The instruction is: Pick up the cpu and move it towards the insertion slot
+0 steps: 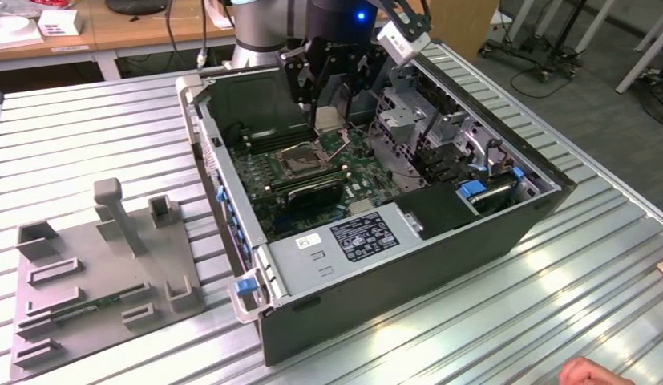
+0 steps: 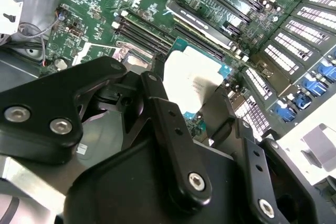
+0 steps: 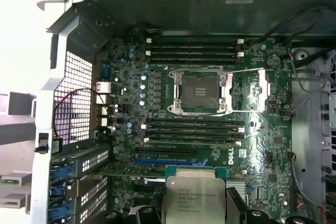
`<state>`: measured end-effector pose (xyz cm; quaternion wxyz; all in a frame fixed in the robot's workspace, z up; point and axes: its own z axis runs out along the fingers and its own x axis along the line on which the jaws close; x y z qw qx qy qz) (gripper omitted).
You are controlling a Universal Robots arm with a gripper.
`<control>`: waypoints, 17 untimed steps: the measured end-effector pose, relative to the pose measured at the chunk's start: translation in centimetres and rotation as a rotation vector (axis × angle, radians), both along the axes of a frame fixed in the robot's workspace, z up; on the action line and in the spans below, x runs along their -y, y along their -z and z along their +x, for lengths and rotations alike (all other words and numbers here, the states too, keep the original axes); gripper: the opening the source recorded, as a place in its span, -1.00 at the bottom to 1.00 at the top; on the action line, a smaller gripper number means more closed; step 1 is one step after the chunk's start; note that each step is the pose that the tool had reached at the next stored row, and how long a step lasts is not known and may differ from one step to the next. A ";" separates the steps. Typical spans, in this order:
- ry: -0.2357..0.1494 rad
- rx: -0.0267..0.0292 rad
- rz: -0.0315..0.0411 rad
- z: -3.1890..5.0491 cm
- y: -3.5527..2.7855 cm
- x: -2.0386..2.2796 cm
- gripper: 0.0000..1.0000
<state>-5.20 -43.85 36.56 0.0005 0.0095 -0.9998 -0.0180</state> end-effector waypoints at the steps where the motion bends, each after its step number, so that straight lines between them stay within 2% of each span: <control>1: 0.000 0.0000 0.0000 0.07 0.00 0.00 0.08; 17: 0.000 0.0000 0.0000 1.06 0.00 0.00 0.08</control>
